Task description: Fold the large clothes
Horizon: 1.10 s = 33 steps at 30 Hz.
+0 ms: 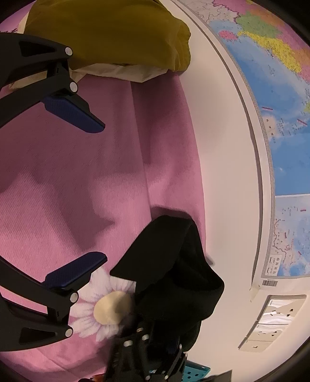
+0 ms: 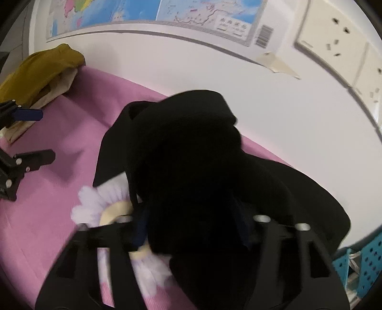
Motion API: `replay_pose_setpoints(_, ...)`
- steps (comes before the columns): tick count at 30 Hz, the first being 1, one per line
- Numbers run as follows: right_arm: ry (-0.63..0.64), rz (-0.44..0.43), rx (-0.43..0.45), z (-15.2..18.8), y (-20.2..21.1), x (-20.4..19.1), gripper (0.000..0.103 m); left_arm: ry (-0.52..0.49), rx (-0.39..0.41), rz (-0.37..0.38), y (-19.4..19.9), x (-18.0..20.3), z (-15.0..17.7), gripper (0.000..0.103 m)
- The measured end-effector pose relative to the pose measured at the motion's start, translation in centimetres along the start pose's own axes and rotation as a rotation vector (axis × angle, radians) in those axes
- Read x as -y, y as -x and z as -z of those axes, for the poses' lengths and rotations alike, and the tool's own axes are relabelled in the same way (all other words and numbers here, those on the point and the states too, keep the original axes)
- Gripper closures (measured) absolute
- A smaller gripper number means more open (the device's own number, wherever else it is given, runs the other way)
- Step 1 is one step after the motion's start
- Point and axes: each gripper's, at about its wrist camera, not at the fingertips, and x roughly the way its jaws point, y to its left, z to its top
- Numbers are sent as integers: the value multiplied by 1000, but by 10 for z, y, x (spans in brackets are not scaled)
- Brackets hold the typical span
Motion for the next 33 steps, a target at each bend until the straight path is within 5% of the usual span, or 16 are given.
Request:
replay_pose_setpoints(4,-23,26,95,-14,39,11,90,-14,12,0,-4,-7,-5,7)
replay_pose_setpoints(10,-139,184,330,-29,170,70,91,-60,123,62,-4,-3,-29,7)
replay_pose_setpoints(15,-238,258,415,-13,242,119,92,-193,212,217,-1,32,-41,7)
replay_pose_setpoints(24,-290,269,430,3,259,133,92,-480,295,534,11,99,-25,7)
replay_pose_setpoints(27,-295,263,438,5,260,136,92,-592,291,515,10,115,-8,7)
replay_pose_setpoints(29,-298,257,443,6,260,137,92,-654,324,440,4,129,-3,7)
replay_pose_setpoints(33,-314,261,461,10,262,139,92,-643,253,360,-20,156,-18,9)
